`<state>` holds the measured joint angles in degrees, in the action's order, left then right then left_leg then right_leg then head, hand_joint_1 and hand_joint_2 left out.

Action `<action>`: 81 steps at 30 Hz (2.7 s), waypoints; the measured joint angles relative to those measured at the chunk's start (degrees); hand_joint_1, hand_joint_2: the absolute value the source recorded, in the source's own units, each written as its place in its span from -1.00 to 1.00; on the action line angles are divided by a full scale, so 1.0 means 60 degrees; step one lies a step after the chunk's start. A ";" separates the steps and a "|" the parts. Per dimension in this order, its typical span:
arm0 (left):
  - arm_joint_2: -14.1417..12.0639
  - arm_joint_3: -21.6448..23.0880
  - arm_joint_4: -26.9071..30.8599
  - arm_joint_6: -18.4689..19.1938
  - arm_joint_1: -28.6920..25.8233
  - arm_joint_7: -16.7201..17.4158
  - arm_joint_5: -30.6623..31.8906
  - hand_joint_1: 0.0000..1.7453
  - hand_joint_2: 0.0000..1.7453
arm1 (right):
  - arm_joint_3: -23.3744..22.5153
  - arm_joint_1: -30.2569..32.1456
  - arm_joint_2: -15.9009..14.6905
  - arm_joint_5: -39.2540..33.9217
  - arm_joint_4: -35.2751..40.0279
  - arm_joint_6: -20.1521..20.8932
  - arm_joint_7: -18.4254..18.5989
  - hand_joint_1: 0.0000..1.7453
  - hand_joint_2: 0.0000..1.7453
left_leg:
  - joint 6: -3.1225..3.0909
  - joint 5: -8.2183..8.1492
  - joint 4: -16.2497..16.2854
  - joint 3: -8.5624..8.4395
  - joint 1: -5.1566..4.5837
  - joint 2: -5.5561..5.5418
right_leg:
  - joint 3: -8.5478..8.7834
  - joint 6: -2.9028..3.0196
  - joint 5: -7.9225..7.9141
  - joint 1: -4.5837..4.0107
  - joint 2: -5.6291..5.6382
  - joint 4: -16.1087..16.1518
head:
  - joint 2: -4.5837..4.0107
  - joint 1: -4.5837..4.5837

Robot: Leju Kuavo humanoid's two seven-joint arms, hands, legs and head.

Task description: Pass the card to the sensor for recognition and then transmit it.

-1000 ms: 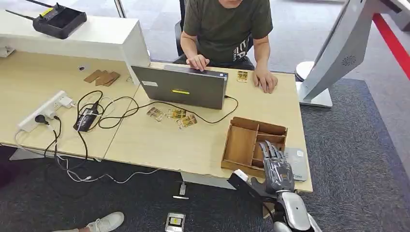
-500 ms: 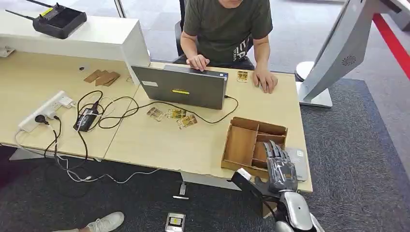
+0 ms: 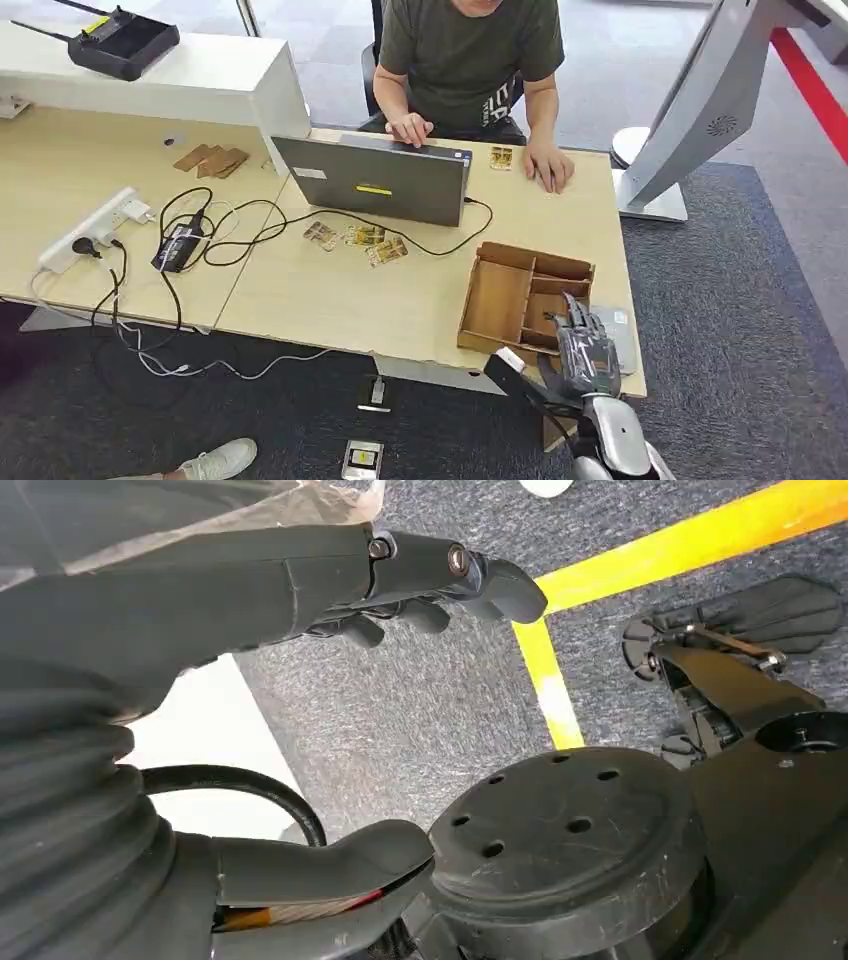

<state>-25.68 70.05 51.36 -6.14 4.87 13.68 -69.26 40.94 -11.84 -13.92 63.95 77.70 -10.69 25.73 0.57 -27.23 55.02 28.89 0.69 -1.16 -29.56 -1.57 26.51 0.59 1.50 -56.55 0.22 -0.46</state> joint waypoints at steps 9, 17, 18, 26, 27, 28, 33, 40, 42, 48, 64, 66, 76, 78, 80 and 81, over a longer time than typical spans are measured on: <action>-0.0036 0.0015 0.0004 0.0000 0.0001 0.0000 0.0113 -1.00 1.00 | -0.0058 -0.0003 0.0004 -0.0094 -0.0044 0.0160 0.0066 0.76 1.00 | 0.0000 0.0000 0.0000 -0.0001 0.0000 0.0000 | 0.0000 0.0000 0.0000 0.0000 0.0000 0.0000 | 0.0000 0.0000; -0.0047 0.0018 0.0018 0.0000 0.0001 0.0033 0.0117 -1.00 1.00 | -0.0055 0.0001 0.0055 -0.0208 -0.0036 0.0182 -0.0047 0.76 1.00 | 0.0000 0.0000 0.0000 -0.0001 0.0000 0.0000 | 0.0001 0.0000 0.0000 0.0000 0.0000 0.0000 | 0.0000 0.0000; -0.0047 0.0018 0.0022 0.0000 0.0000 0.0040 0.0124 -1.00 1.00 | -0.0055 0.0001 0.0055 -0.0201 -0.0029 0.0182 -0.0047 0.74 1.00 | 0.0000 0.0000 0.0000 0.0000 0.0000 0.0000 | 0.0001 0.0000 0.0000 0.0000 0.0000 0.0000 | 0.0000 0.0000; -0.0047 0.0018 0.0033 -0.0004 -0.0001 0.0051 0.0215 -1.00 1.00 | -0.0153 -0.0123 0.0033 0.0004 0.0521 0.0226 -0.0025 0.78 1.00 | 0.0000 0.0000 0.0000 -0.0001 0.0000 0.0001 | 0.0000 0.0000 0.0000 0.0000 0.0000 -0.0001 | 0.0000 0.0000; -0.0047 0.0018 0.0033 -0.0004 0.0000 0.0047 0.0248 -1.00 1.00 | -0.0175 -0.0169 0.0004 0.0026 0.0616 0.0259 -0.0018 0.74 1.00 | 0.0000 0.0000 0.0000 -0.0002 0.0000 0.0001 | 0.0001 0.0000 0.0000 0.0000 0.0001 -0.0001 | 0.0000 0.0000; -0.0047 0.0018 0.0033 0.0000 0.0001 0.0040 0.0291 -1.00 1.00 | -0.0204 -0.0199 -0.0004 0.0026 0.0706 0.0291 -0.0015 0.76 1.00 | 0.0000 0.0000 0.0000 -0.0002 0.0000 0.0001 | 0.0001 0.0000 0.0000 0.0000 0.0001 -0.0001 | 0.0000 0.0000; -0.0047 0.0040 0.0033 0.0152 0.0008 0.0007 0.0557 -1.00 1.00 | -0.0353 -0.0406 -0.0062 -0.0234 0.1257 0.0405 -0.0084 0.88 1.00 | 0.0000 0.0001 0.0000 -0.0001 -0.0001 0.0001 | 0.0002 -0.0001 -0.0001 0.0001 0.0001 -0.0001 | 0.0000 0.0000; -0.0102 0.0091 0.0011 0.0557 0.0042 -0.0015 0.1140 -1.00 1.00 | -0.0364 -0.1066 0.0011 -0.1959 0.1607 0.0783 -0.0536 1.00 1.00 | 0.0003 0.0003 0.0000 0.0003 0.0000 0.0001 | 0.0002 0.0000 -0.0001 0.0000 0.0001 -0.0006 | 0.0000 -0.0003; -0.0124 0.0098 0.0011 0.0634 0.0053 0.0018 0.1374 -1.00 1.00 | -0.0357 -0.1466 0.0077 -0.2453 0.1522 0.0969 -0.0536 1.00 1.00 | 0.0006 0.0005 0.0000 0.0003 0.0000 0.0000 | 0.0000 0.0002 -0.0004 0.0000 0.0003 -0.0008 | 0.0000 0.0000; -0.0131 0.0164 0.0011 0.0743 0.0090 0.0157 0.1902 -1.00 1.00 | -0.0251 -0.2613 0.0335 -0.3403 0.0884 0.1111 -0.0320 1.00 1.00 | 0.0008 0.0008 0.0000 0.0006 0.0000 -0.0001 | 0.0001 0.0003 -0.0005 0.0000 0.0000 -0.0009 | 0.0000 0.0000; -0.0153 0.0189 0.0007 0.0831 0.0107 0.0215 0.2393 -1.00 1.00 | 0.0175 -0.4370 0.1093 -0.3730 -0.1166 0.1031 0.0051 0.92 1.00 | 0.0008 0.0008 0.0000 0.0011 0.0002 -0.0003 | -0.0005 0.0003 -0.0005 -0.0001 0.0000 -0.0009 | 0.0000 0.0000; -0.0153 0.0189 0.0007 0.0809 0.0098 0.0219 0.2415 -1.00 1.00 | 0.0230 -0.4467 0.1173 -0.3679 -0.1374 0.0947 0.0018 0.94 1.00 | 0.0008 0.0008 0.0000 0.0011 0.0002 -0.0004 | -0.0005 0.0003 -0.0005 -0.0002 -0.0001 -0.0009 | 0.0000 -0.0004; -0.0149 0.0193 0.0007 0.0703 0.0055 0.0229 0.2747 -1.00 1.00 | 0.0408 -0.4639 0.1392 -0.3464 -0.2066 0.0809 0.0015 -0.88 1.00 | 0.0009 0.0008 0.0002 0.0010 0.0002 -0.0004 | -0.0005 0.0003 -0.0005 -0.0002 -0.0001 -0.0009 | 0.0000 0.0000; -0.0149 0.0193 0.0007 0.0688 0.0048 0.0226 0.2787 -1.00 1.00 | 0.0423 -0.4640 0.1413 -0.3432 -0.2142 0.0783 0.0015 -1.00 1.00 | 0.0009 0.0008 0.0001 0.0009 0.0002 -0.0003 | -0.0005 0.0003 -0.0005 -0.0001 -0.0001 -0.0008 | 0.0000 0.0000; -0.0149 0.0189 0.0007 0.0656 0.0046 0.0226 0.2838 -1.00 1.00 | 0.0441 -0.4640 0.1428 -0.3414 -0.2215 0.0783 0.0015 -1.00 1.00 | 0.0009 0.0008 0.0002 0.0008 0.0002 -0.0003 | -0.0005 0.0003 -0.0005 -0.0002 0.0000 -0.0008 | 0.0000 0.0000; -0.0146 0.0186 0.0007 0.0645 0.0042 0.0226 0.2874 -1.00 1.00 | 0.0452 -0.4640 0.1432 -0.3381 -0.2247 0.0769 0.0018 -1.00 1.00 | 0.0009 0.0008 0.0002 0.0007 0.0002 -0.0002 | -0.0005 0.0003 -0.0005 -0.0002 0.0000 -0.0008 | 0.0000 0.0000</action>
<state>-26.56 71.17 51.41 -2.27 5.12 15.04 -52.02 43.65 -39.68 -5.33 43.67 64.22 -6.08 25.84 0.63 -27.18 55.03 28.93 0.70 -1.18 -29.59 -1.55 26.48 0.58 1.49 -56.60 0.22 -0.46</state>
